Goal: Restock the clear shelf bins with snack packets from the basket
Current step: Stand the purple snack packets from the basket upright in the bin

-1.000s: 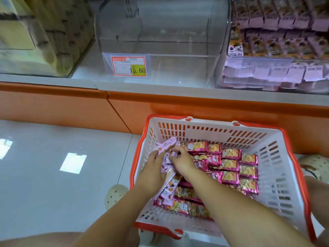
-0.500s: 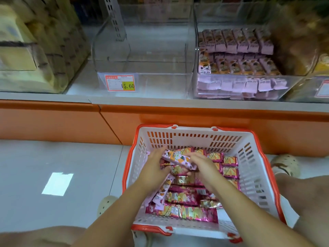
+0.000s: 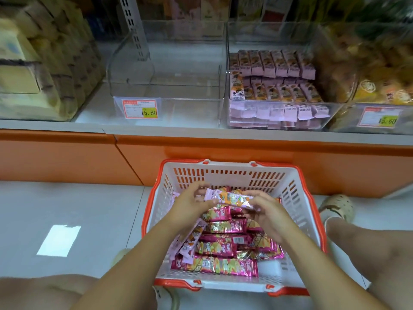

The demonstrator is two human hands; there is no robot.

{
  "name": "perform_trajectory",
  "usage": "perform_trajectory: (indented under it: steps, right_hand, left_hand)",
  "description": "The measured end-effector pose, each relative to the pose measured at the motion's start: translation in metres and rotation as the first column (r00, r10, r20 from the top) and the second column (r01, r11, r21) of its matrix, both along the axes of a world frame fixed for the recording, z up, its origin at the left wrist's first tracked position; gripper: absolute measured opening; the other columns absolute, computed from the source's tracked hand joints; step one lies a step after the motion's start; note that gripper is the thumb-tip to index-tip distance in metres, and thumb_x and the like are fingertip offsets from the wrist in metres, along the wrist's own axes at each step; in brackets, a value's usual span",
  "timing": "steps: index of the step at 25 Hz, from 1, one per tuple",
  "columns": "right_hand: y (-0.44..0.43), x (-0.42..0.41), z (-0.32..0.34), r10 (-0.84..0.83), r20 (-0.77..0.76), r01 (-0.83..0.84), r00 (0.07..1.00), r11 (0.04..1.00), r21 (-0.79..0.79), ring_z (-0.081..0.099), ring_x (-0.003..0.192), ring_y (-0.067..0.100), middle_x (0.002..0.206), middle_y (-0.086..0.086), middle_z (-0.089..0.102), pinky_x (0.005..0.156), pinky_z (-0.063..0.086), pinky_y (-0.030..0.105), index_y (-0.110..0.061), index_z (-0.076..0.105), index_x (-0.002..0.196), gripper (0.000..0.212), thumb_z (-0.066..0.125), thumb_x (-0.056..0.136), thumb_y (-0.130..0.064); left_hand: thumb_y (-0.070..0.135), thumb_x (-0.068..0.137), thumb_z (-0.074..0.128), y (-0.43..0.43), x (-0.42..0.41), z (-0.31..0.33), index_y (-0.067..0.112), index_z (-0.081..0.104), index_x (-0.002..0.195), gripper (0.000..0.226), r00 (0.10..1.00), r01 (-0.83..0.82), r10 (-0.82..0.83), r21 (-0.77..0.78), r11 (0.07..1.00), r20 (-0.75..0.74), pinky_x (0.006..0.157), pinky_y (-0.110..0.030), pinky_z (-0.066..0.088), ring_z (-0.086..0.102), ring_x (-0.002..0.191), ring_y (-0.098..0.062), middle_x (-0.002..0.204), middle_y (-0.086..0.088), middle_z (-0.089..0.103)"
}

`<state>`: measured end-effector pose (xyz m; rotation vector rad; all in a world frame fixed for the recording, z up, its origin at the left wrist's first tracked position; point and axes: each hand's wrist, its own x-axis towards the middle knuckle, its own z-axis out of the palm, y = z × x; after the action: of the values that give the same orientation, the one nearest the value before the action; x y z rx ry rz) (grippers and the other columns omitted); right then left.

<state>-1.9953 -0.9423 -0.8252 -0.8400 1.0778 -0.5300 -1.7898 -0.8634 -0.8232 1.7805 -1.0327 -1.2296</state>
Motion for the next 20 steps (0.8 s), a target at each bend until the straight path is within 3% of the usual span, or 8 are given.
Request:
perform_trajectory:
  steps: [2, 4, 6, 9, 12, 14, 18, 20]
  right_hand:
    - [-0.005, -0.002, 0.005, -0.097, 0.036, 0.098, 0.995, 0.995, -0.02, 0.055, 0.074, 0.019, 0.091, 0.011, 0.06, 0.063, 0.047, 0.028, -0.005, 0.061, 0.102, 0.017, 0.05, 0.092, 0.002]
    - [-0.01, -0.003, 0.006, -0.216, 0.117, 0.215, 0.969, 0.976, 0.023, 0.057, 0.07, 0.016, 0.081, 0.007, 0.061, 0.064, 0.048, 0.027, -0.006, 0.056, 0.099, 0.008, 0.056, 0.092, -0.002]
    - [-0.01, -0.001, 0.004, -0.215, 0.128, 0.214, 0.968, 0.977, 0.026, 0.06, 0.076, 0.016, 0.085, 0.005, 0.063, 0.069, 0.05, 0.028, -0.005, 0.057, 0.103, 0.015, 0.062, 0.089, -0.007]
    - [-0.002, 0.005, -0.002, -0.065, 0.053, 0.068, 0.996, 0.996, -0.056, 0.066, 0.088, 0.019, 0.096, 0.006, 0.072, 0.08, 0.049, 0.034, -0.011, 0.058, 0.111, 0.023, 0.064, 0.089, -0.008]
    - [0.001, 0.005, -0.002, -0.073, 0.086, 0.077, 0.994, 0.996, -0.045, 0.067, 0.095, 0.025, 0.106, 0.013, 0.072, 0.08, 0.051, 0.037, -0.013, 0.058, 0.113, 0.028, 0.064, 0.088, -0.004]
    - [0.001, 0.004, 0.0, -0.081, 0.088, 0.087, 0.993, 0.994, -0.061, 0.068, 0.094, 0.025, 0.106, 0.013, 0.072, 0.077, 0.051, 0.034, -0.013, 0.058, 0.114, 0.028, 0.064, 0.088, -0.003]
    - [-0.001, 0.003, 0.0, -0.056, 0.025, 0.059, 0.998, 0.987, -0.147, 0.067, 0.103, 0.024, 0.106, 0.004, 0.073, 0.094, 0.049, 0.044, -0.021, 0.06, 0.119, 0.035, 0.068, 0.087, -0.011]
    - [-0.002, 0.005, 0.008, -0.063, 0.004, 0.063, 0.998, 0.98, -0.191, 0.067, 0.104, 0.021, 0.108, 0.0, 0.073, 0.097, 0.048, 0.045, -0.028, 0.061, 0.119, 0.037, 0.069, 0.086, -0.012]
  left_hand:
    - [0.03, 0.083, 0.074, -0.001, -0.006, 0.0, 0.035, 0.062, 0.115, 0.034, 0.997, 0.08, -0.08, 0.013, 0.997, -0.015, 0.081, -0.03, 0.057, 0.065, 0.093, -0.021, 0.111, -0.012, 0.061]
    - [0.026, 0.081, 0.077, -0.003, -0.018, 0.0, 0.027, 0.066, 0.101, 0.022, 0.993, 0.113, -0.112, 0.02, 0.993, -0.036, 0.084, -0.04, 0.056, 0.068, 0.09, -0.023, 0.099, -0.009, 0.067]
    - [0.02, 0.082, 0.076, -0.005, -0.031, 0.0, 0.018, 0.064, 0.098, 0.02, 0.993, 0.094, -0.093, 0.009, 0.996, -0.069, 0.081, -0.038, 0.057, 0.069, 0.083, -0.019, 0.093, -0.007, 0.069]
    - [0.018, 0.085, 0.072, -0.008, -0.044, 0.003, 0.028, 0.055, 0.122, 0.042, 0.986, 0.089, -0.092, -0.028, 0.996, -0.139, 0.071, -0.03, 0.055, 0.066, 0.073, -0.014, 0.088, -0.008, 0.069]
    - [0.016, 0.087, 0.071, -0.011, -0.045, -0.001, 0.041, 0.04, 0.139, 0.066, 0.983, 0.101, -0.111, -0.072, 0.992, -0.148, 0.074, -0.032, 0.054, 0.065, 0.074, -0.016, 0.085, -0.012, 0.068]
    - [0.018, 0.087, 0.07, -0.012, -0.044, -0.002, 0.042, 0.035, 0.143, 0.07, 0.984, 0.119, -0.128, -0.075, 0.99, -0.124, 0.079, -0.036, 0.053, 0.064, 0.076, -0.018, 0.089, -0.015, 0.067]
    - [0.017, 0.089, 0.067, -0.014, -0.046, 0.005, 0.042, 0.033, 0.145, 0.07, 0.985, 0.126, -0.137, -0.103, 0.987, -0.104, 0.071, -0.026, 0.05, 0.058, 0.069, -0.009, 0.082, -0.006, 0.063]
    - [0.017, 0.088, 0.068, -0.019, -0.045, 0.012, 0.045, 0.034, 0.143, 0.07, 0.989, 0.103, -0.116, -0.138, 0.985, -0.089, 0.068, -0.028, 0.049, 0.053, 0.066, -0.006, 0.08, -0.004, 0.059]
